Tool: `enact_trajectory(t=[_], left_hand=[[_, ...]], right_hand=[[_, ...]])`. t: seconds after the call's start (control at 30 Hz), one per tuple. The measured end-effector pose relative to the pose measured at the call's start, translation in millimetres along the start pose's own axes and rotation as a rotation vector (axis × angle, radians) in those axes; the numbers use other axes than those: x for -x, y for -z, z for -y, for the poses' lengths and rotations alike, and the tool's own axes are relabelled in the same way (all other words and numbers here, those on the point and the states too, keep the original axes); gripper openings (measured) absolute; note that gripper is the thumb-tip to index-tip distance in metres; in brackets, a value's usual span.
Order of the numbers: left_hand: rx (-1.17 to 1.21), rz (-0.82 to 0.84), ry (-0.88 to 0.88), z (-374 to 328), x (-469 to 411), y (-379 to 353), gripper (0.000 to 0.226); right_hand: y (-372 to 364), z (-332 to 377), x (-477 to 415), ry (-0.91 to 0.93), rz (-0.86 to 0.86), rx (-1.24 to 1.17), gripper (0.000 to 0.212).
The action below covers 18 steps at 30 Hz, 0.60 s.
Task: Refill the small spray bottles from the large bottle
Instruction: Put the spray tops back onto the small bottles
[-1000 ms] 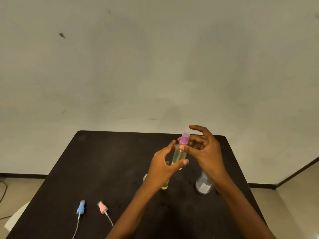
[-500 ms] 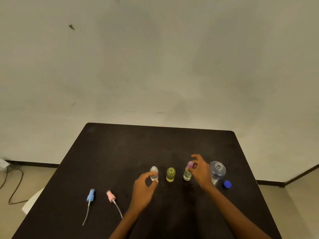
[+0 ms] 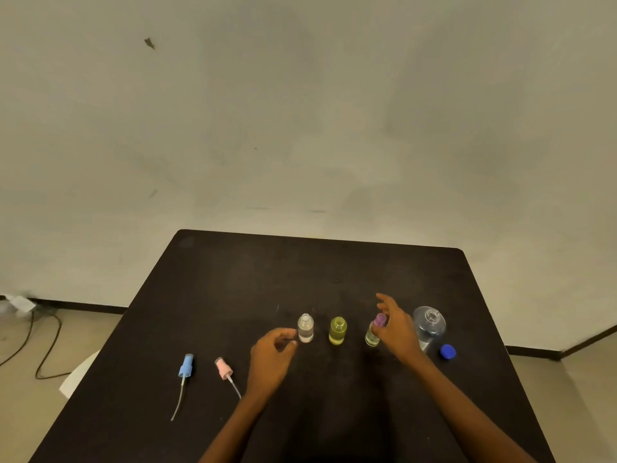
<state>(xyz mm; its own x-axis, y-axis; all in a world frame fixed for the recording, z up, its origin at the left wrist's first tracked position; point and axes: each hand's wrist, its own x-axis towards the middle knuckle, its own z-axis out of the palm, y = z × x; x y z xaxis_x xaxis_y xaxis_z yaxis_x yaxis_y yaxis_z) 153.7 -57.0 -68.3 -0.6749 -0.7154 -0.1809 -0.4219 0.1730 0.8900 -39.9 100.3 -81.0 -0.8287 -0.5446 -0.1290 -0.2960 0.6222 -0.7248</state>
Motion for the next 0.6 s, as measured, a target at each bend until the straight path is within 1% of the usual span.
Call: enact_trajectory(t=[0.1,0.13,0.17,0.27,0.33,0.37,0.43,0.5,0.6], left_hand=[[-0.123,-0.256,0.131,19.4,-5.5,24.2,0.014],[-0.185,-0.287,0.18,28.9,-7.8,33.0,0.019],[-0.258,-0.272,0.225,39.0,-9.7,40.9,0.028],[-0.501,-0.118,0.356,65.2,-14.4,55.1,0.052],[-0.583,-0.038,0.454,74.4,-14.5,58.6,0.067],[-0.594,-0.015,0.489,76.7,-14.2,60.0,0.071],[-0.558,-0.01,0.503,81.9,-16.0,62.0,0.064],[-0.491,-0.025,0.475,84.5,-19.2,64.3,0.049],[-0.443,-0.033,0.418,77.4,-20.9,63.8,0.038]], right_hand=[[2.8,8.7,2.7,0.018,-0.031,0.047,0.057],[4.3,12.8,4.0,0.043,-0.068,0.067,0.054],[6.1,17.2,5.4,0.079,-0.111,0.078,0.05],[12.9,31.7,7.9,0.157,-0.206,0.068,0.044],[16.8,40.5,7.9,0.172,-0.224,0.033,0.04],[18.5,44.4,8.2,0.178,-0.227,0.018,0.039],[20.9,50.5,9.1,0.188,-0.232,-0.013,0.035],[22.7,54.6,10.8,0.194,-0.231,-0.048,0.032],[23.4,58.5,14.3,0.216,-0.235,-0.113,0.028]])
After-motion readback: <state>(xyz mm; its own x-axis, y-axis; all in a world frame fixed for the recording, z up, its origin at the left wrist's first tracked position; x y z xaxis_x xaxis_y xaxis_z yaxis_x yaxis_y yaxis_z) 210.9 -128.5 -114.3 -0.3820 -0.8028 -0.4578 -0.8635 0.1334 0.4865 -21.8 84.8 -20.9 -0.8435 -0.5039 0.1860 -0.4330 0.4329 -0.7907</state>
